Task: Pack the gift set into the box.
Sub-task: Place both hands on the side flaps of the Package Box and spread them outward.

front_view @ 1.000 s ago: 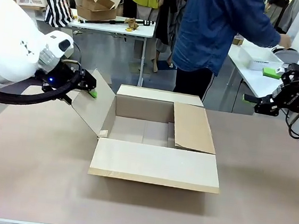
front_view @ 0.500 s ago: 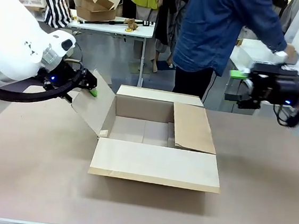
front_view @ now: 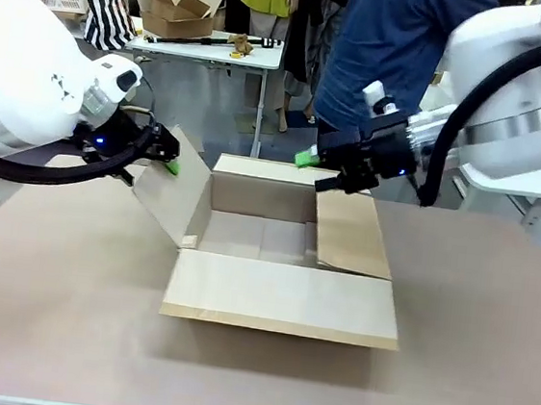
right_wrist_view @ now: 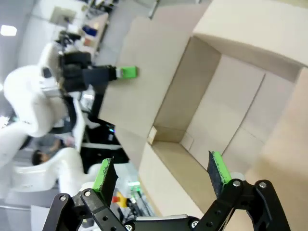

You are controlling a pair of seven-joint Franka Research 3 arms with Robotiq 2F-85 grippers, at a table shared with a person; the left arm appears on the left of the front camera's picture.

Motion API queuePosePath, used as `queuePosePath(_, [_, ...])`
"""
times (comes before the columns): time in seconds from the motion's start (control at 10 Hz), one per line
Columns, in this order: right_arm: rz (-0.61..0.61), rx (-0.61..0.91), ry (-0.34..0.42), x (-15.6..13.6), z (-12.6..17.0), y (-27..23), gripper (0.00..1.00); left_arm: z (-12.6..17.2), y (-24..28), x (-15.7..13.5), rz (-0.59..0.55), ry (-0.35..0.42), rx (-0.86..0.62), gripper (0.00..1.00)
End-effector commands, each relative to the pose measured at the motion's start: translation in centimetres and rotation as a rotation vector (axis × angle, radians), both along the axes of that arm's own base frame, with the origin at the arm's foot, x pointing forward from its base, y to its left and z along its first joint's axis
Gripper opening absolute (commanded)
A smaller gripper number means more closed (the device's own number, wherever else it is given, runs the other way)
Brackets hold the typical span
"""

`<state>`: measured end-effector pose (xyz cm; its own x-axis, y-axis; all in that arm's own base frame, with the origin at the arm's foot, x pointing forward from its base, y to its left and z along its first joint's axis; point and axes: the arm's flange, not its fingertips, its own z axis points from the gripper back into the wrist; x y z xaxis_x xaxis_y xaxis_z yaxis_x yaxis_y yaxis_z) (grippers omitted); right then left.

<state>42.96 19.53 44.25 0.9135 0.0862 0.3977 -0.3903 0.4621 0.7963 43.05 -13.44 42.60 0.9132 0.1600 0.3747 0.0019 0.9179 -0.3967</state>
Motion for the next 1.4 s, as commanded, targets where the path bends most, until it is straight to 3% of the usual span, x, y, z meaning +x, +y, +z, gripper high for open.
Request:
queuePosePath(0.0, [0.024,-0.051,-0.015,-0.3,-0.9,2.9,1.0,0.1,0.1,-0.1,0.011,0.001,0.007,1.0])
queuePosePath(0.1, [-0.137,-0.234,-0.039,-0.3,0.7,4.6,1.0,0.1,0.1,-0.1,0.011,0.001,0.007,1.0])
queuePosePath(0.2, [-0.19,-0.38,-0.037,-0.5,3.1,6.6,1.0,0.1,0.1,-0.1,0.011,0.001,0.007,1.0])
queuePosePath(0.4, [-0.3,-0.767,0.056,-0.7,6.5,10.7,1.0,0.1,0.1,-0.1,0.011,0.001,0.007,1.0])
queuePosePath(0.5, [-0.364,-0.925,0.036,-1.0,7.2,12.4,1.0,0.1,0.1,-0.1,0.011,0.001,0.007,1.0])
queuePosePath(0.6, [-0.335,-1.024,0.02,-1.3,7.1,13.9,1.0,0.1,0.1,-0.1,0.011,0.001,0.007,1.0])
queuePosePath(0.9, [-0.319,-1.064,0.018,-1.0,7.4,13.7,1.0,0.1,0.1,-0.1,0.011,0.001,0.007,1.0])
queuePosePath(1.1, [-0.335,-0.984,-0.032,-1.1,7.5,13.2,1.0,0.1,0.1,-0.1,0.011,0.001,0.007,1.0])
queuePosePath(1.2, [-0.38,-1.115,-0.031,-2.7,7.3,11.5,1.0,0.1,0.1,-0.1,0.011,0.001,0.007,1.0])
queuePosePath(1.3, [-0.344,-1.079,-0.025,-1.9,8.0,12.3,1.0,0.1,0.1,-0.1,0.011,0.001,0.007,1.0])
